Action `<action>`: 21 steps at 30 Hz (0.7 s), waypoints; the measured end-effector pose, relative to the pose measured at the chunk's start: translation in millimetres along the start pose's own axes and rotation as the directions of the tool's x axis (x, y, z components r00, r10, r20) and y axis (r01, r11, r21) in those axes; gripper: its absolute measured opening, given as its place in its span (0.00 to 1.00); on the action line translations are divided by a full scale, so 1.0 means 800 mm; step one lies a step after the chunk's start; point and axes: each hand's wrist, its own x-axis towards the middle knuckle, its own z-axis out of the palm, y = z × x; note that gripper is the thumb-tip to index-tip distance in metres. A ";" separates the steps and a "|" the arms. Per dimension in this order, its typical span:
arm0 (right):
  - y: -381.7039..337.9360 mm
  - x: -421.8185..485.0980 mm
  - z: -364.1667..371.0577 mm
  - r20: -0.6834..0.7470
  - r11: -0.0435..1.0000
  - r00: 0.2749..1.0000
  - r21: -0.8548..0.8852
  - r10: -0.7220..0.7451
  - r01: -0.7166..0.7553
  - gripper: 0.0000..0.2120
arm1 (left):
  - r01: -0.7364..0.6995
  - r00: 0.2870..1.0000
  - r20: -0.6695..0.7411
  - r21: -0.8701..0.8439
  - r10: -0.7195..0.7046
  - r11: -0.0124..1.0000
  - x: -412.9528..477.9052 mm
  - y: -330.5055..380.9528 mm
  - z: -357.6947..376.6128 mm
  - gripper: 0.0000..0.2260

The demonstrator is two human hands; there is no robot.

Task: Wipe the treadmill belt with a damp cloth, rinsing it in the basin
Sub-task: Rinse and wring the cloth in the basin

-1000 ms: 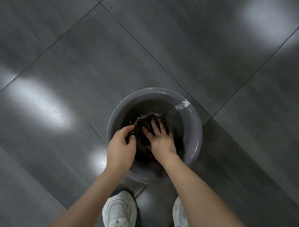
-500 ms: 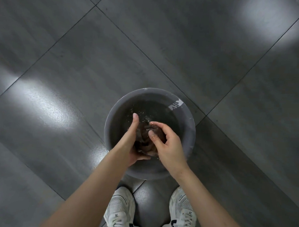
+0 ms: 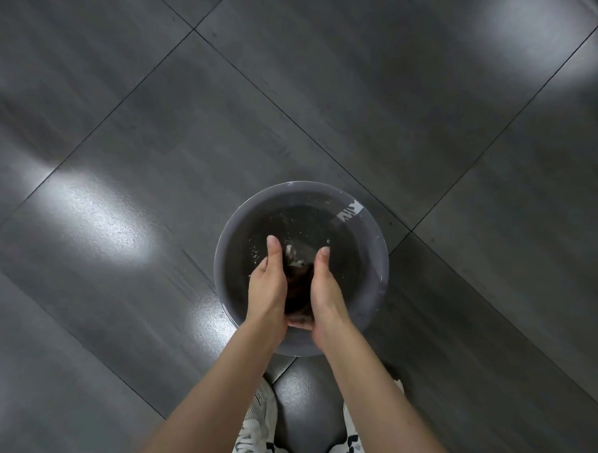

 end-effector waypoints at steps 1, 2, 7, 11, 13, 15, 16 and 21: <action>0.002 -0.002 0.004 -0.032 0.997 0.999 -0.065 -0.040 0.038 0.30 | -0.013 1.000 0.001 -0.006 0.013 1.000 -0.001 0.000 0.000 0.18; 0.005 -0.003 0.007 -0.085 0.983 0.989 -0.149 -0.120 0.106 0.30 | -0.036 0.999 0.001 0.000 0.036 0.999 -0.001 0.000 0.001 0.14; 0.006 -0.012 0.008 -0.232 0.856 0.871 -0.408 -0.433 0.317 0.25 | -0.118 0.992 -0.039 0.004 0.118 0.993 -0.006 0.004 0.013 0.08; 0.008 -0.011 0.009 -0.227 0.799 0.820 -0.463 -0.526 0.384 0.20 | -0.116 0.992 -0.036 0.041 0.118 0.992 -0.001 0.000 0.011 0.12; 0.011 -0.007 0.008 -0.210 0.766 0.802 -0.501 -0.559 0.403 0.19 | -0.107 0.993 -0.046 0.036 0.109 0.994 -0.002 -0.001 0.011 0.15; 0.015 -0.003 0.007 -0.193 0.736 0.779 -0.520 -0.596 0.434 0.19 | -0.098 0.993 -0.058 0.037 0.100 0.994 -0.003 -0.002 0.012 0.16; 0.016 -0.002 0.006 -0.186 0.723 0.769 -0.525 -0.612 0.448 0.19 | -0.095 0.993 -0.065 0.040 0.097 0.995 -0.003 -0.002 0.013 0.16; 0.015 0.003 0.001 -0.162 0.694 0.748 -0.537 -0.643 0.480 0.18 | -0.064 0.992 -0.107 0.089 0.074 0.994 -0.001 0.002 0.021 0.18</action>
